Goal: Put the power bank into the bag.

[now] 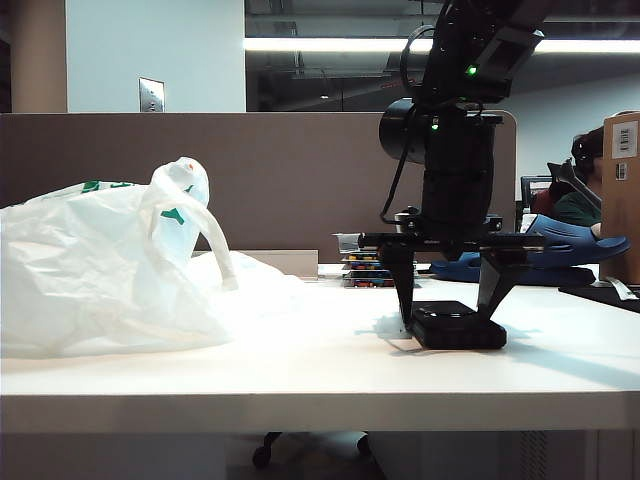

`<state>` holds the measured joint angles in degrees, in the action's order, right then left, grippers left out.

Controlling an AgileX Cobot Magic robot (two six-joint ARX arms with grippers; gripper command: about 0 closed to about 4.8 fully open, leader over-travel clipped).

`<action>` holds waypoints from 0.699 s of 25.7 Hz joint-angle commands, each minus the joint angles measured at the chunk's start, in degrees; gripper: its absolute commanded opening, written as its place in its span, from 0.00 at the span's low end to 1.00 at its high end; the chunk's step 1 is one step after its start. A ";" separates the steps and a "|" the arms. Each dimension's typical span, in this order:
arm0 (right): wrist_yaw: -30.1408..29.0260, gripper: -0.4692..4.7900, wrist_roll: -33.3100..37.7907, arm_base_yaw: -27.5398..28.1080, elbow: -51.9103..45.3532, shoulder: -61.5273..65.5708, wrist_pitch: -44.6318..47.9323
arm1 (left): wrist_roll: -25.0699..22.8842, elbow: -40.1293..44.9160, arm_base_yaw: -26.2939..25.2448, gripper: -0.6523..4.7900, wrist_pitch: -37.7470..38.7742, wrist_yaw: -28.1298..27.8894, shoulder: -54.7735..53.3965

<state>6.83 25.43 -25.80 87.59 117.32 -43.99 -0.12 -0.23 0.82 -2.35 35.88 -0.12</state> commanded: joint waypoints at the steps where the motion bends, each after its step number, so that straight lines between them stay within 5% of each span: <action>1: -0.44 0.60 0.09 0.07 -0.59 0.46 -3.61 | 0.15 -0.39 -0.09 0.11 -2.67 0.37 0.00; 15: -0.26 0.60 -0.42 0.07 6.95 0.11 -7.74 | 1.68 -3.02 -0.09 0.12 -5.07 0.33 0.00; 18: -0.26 0.60 -0.96 0.07 7.56 -0.31 -8.15 | 1.64 -3.76 -0.09 0.29 -5.18 0.15 0.00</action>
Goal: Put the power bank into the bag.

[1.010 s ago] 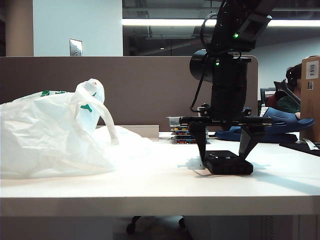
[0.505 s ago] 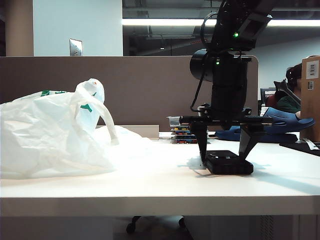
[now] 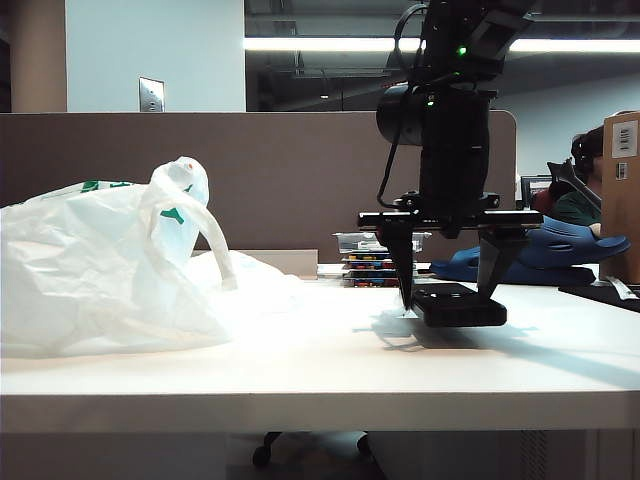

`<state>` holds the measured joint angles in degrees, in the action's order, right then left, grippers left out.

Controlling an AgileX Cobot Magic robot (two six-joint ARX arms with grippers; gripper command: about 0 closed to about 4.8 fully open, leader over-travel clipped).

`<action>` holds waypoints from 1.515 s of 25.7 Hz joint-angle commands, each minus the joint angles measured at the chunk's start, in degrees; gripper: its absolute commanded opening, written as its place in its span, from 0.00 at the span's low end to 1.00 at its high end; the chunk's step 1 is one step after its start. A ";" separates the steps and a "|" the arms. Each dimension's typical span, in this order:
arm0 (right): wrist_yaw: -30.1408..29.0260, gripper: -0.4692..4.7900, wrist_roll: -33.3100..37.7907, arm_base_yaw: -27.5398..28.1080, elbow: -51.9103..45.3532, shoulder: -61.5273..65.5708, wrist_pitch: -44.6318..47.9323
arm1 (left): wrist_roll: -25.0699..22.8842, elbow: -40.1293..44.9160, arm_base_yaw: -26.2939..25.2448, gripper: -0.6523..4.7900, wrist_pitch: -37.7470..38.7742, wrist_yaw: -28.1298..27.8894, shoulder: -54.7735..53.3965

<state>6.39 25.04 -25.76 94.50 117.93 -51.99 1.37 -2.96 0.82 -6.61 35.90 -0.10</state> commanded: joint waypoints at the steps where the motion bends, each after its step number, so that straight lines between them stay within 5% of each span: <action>1: 0.20 0.60 -1.01 0.02 0.66 -1.25 -0.26 | 0.15 -1.53 -0.09 0.37 -1.18 -0.09 -0.02; 8: 0.15 0.60 -1.60 0.02 0.70 -4.00 0.07 | -0.72 -5.99 -0.09 0.42 -0.39 -1.22 -0.07; 11: 0.11 0.60 -2.58 0.02 0.70 -4.74 0.11 | -0.72 -8.59 -0.09 0.80 1.20 -2.89 -1.60; 25: -4.00 0.60 -2.82 0.02 0.70 -5.14 2.03 | -16.09 -29.81 0.17 0.88 -0.61 1.64 -40.72; 33: -6.58 0.60 -3.04 0.02 0.70 -5.14 4.92 | -22.58 -40.35 6.05 0.88 -3.78 1.18 -63.14; 39: -8.07 0.60 -4.22 0.00 0.70 -5.14 5.18 | -25.20 -48.54 11.72 0.88 -3.72 -7.93 -76.08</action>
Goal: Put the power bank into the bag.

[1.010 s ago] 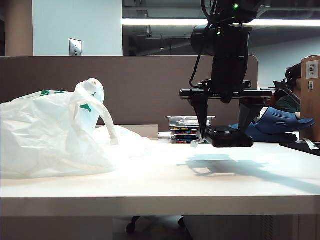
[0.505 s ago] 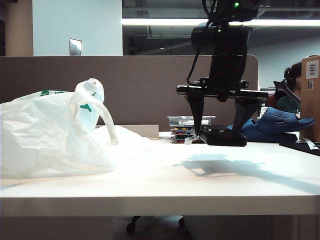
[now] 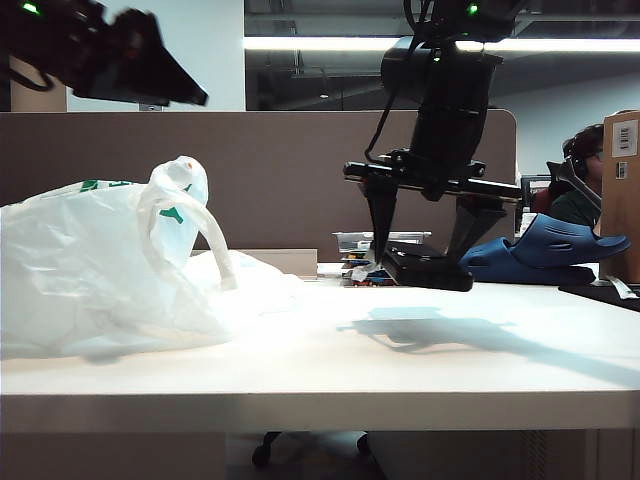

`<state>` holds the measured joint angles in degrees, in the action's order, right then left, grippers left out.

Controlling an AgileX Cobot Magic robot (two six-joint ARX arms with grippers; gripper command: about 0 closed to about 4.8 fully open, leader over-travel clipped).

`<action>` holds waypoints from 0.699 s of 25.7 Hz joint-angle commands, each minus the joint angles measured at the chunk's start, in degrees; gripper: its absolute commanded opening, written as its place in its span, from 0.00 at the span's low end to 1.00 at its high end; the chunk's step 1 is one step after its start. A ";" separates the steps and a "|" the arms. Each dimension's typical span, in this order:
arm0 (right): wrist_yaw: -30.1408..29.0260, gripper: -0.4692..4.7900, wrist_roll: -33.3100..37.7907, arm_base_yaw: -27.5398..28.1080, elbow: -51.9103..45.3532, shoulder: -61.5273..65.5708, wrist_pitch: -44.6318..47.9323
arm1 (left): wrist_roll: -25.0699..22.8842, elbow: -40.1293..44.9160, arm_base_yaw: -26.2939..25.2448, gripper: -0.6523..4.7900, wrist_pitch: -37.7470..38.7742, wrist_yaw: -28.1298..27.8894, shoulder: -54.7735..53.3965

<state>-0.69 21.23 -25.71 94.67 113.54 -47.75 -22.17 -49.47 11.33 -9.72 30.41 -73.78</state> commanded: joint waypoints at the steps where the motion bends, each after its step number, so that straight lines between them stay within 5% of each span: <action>1: -0.98 0.60 -0.42 -0.04 0.52 -0.74 0.87 | -1.68 -3.08 1.77 0.88 -0.59 -4.11 -4.33; 7: -0.98 0.60 -1.57 -0.04 0.52 -0.74 0.96 | -7.02 -3.56 2.47 0.88 2.34 -10.38 -7.69; 16: -1.01 0.60 -1.81 -0.07 0.52 -0.74 1.31 | -7.19 -3.56 2.47 0.85 2.97 -13.92 -11.96; 18: -1.01 0.60 -1.84 -0.07 0.52 -0.74 1.29 | -7.21 -3.56 2.47 0.74 2.86 -13.92 -12.31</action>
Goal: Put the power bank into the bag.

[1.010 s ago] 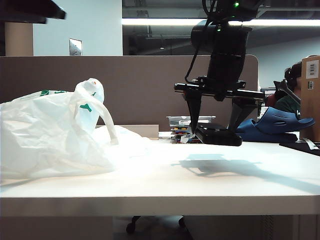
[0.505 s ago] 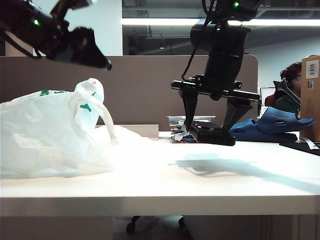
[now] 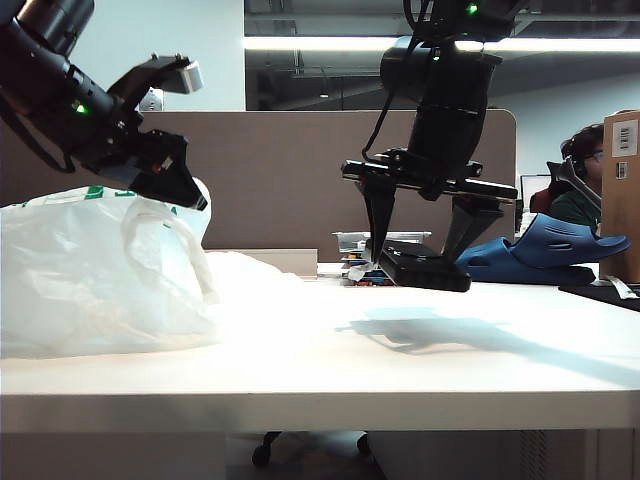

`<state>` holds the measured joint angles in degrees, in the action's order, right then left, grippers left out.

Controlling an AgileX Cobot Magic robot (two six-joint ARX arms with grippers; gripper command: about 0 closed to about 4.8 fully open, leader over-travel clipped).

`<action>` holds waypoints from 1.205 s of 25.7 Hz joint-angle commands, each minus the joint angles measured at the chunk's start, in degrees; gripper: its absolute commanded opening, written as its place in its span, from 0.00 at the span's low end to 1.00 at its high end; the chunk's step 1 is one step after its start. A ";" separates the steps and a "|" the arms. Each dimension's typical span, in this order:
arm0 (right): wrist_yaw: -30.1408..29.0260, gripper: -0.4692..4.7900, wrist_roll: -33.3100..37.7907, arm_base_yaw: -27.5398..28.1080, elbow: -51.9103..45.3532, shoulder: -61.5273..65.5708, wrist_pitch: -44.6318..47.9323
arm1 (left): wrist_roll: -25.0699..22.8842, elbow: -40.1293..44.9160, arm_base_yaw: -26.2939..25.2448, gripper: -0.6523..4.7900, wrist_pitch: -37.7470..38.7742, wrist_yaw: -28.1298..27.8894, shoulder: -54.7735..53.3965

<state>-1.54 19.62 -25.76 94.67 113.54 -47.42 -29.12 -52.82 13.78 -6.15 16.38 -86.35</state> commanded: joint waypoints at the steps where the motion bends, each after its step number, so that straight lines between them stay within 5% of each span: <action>1: -0.15 0.60 -0.24 -0.02 0.52 -0.74 0.96 | -0.26 -0.22 0.02 0.61 -0.79 0.09 0.26; 5: -1.79 0.60 -0.37 -0.02 0.52 -0.74 0.98 | -0.24 -0.24 0.02 0.10 -0.76 0.17 0.26; 23: -20.94 0.60 -1.88 -1.55 0.52 -0.72 1.42 | 2.19 -0.24 0.02 0.11 -4.24 24.61 0.28; 31: -26.56 0.58 -1.88 -2.58 0.52 -0.72 1.38 | 7.10 -0.24 0.02 0.11 -8.70 27.08 0.28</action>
<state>-25.76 17.93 -27.97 94.67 113.54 -47.31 -22.57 -52.86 13.80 -14.24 42.37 -86.32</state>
